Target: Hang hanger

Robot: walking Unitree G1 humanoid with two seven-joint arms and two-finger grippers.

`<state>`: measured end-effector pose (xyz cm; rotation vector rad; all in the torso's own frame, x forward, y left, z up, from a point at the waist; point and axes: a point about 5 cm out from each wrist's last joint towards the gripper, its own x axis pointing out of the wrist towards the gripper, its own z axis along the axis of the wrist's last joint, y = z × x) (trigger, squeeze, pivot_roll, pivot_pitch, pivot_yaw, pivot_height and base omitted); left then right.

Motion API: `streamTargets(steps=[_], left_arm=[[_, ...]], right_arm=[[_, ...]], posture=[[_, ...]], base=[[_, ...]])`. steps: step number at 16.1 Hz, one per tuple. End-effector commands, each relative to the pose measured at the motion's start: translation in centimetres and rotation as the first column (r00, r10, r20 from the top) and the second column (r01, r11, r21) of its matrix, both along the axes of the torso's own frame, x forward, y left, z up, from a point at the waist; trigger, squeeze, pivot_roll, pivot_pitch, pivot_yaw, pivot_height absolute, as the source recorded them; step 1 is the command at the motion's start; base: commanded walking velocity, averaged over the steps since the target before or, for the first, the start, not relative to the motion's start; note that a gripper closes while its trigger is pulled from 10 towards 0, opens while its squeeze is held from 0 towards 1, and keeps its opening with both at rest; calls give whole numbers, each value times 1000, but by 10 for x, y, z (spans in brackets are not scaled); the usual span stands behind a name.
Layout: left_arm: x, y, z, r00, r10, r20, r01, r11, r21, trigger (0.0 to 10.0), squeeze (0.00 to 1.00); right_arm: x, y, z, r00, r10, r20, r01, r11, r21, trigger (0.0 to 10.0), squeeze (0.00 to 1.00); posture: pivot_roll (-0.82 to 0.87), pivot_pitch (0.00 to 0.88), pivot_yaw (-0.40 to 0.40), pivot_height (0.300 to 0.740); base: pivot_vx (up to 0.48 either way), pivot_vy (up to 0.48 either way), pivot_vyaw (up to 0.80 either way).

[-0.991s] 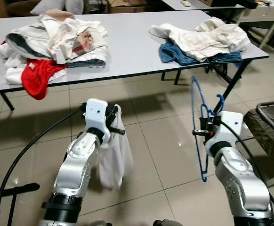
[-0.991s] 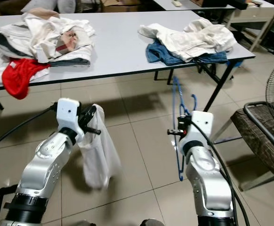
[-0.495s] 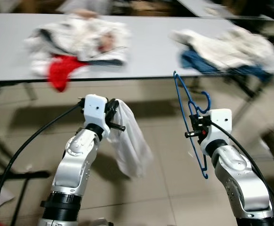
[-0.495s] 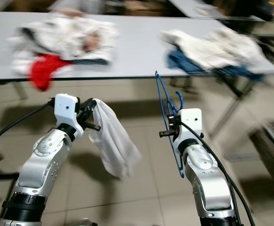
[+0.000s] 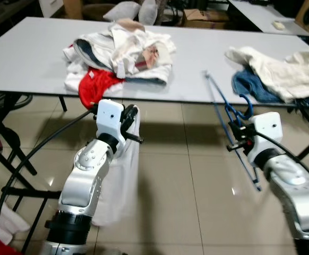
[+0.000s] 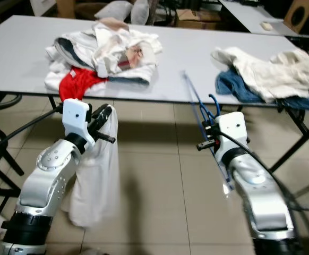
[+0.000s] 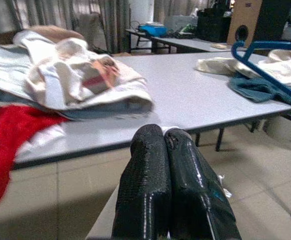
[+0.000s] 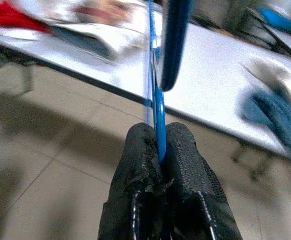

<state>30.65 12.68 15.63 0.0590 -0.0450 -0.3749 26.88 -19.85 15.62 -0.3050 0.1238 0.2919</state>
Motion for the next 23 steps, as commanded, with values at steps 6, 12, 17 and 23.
streamTargets(steps=[6,12,17,23], left_arm=[[14,-2,24,994,-87,67,83,995,62,10000,0],[35,-33,66,946,-288,148,283,958,54,10000,0],[38,-34,74,955,-255,151,256,967,11,10000,0],[34,-55,107,895,-384,228,386,922,36,10000,0]], right_arm=[[-47,-9,27,884,456,-107,-463,885,-55,10000,0],[-65,-9,30,711,643,-285,-677,736,-30,10000,0],[-50,2,23,774,589,-234,-610,792,-22,10000,0],[-59,0,19,716,618,-324,-663,747,-40,10000,0]], posture=[[-46,0,-46,740],[-48,0,-48,740],[-39,0,-55,740],[-49,0,-49,740]], base=[[329,0,0],[331,0,0],[357,0,0],[397,0,0]])
